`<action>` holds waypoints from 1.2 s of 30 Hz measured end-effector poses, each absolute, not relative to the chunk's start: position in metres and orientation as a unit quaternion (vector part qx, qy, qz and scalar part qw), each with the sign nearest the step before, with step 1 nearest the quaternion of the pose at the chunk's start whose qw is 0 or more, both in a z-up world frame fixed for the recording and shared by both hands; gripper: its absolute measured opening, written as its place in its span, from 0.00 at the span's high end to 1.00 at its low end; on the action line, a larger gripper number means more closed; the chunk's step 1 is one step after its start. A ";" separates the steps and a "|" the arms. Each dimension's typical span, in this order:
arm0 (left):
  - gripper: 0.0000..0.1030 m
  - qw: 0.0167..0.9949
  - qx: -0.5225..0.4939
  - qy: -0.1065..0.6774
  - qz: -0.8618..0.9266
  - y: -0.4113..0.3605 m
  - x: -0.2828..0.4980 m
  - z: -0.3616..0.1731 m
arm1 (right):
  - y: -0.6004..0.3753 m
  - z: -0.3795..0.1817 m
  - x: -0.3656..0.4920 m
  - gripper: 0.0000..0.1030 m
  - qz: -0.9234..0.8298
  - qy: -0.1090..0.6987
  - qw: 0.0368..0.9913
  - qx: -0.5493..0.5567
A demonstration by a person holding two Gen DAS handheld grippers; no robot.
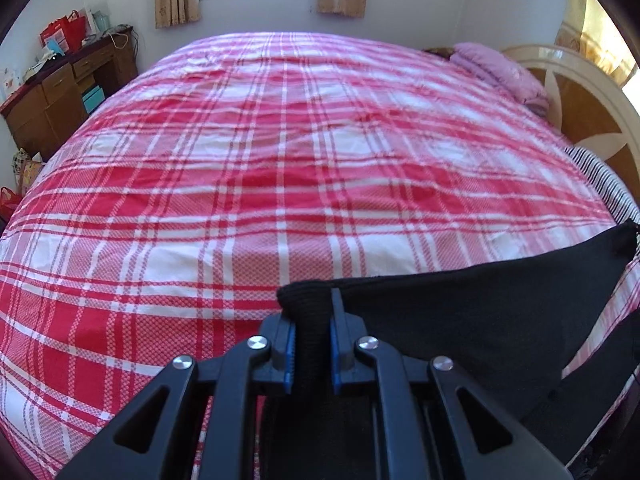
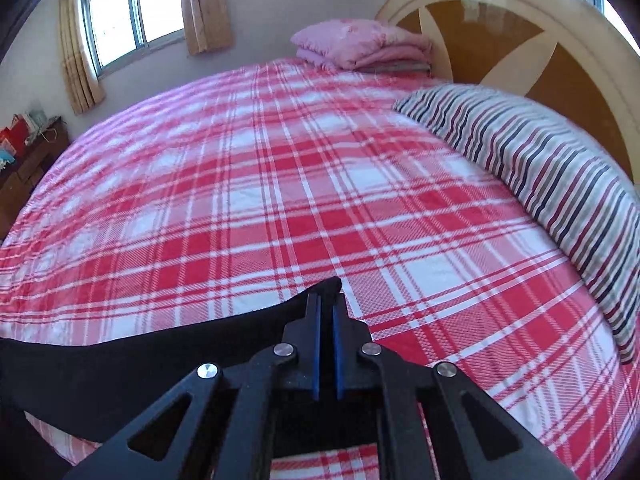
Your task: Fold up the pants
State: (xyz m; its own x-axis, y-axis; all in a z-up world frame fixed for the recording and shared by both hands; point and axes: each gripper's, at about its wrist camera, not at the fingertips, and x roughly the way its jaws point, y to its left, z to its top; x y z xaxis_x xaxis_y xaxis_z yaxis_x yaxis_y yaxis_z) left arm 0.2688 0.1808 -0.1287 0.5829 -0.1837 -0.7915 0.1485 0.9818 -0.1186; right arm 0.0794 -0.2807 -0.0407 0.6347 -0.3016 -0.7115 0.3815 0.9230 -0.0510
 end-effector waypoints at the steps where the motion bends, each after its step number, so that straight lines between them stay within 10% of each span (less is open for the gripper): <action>1: 0.87 0.892 -0.021 0.441 -0.096 0.181 0.266 -0.126 | -0.277 -0.034 0.073 0.95 -0.188 0.373 0.907 0.051; 15: 0.87 0.927 -0.058 0.349 -0.129 0.202 0.214 -0.085 | -0.264 0.014 -0.051 0.95 -0.174 0.265 0.947 0.051; 36: 0.87 0.925 -0.076 0.326 -0.178 0.226 0.104 -0.138 | -0.308 -0.076 -0.190 0.95 -0.192 0.245 0.935 0.172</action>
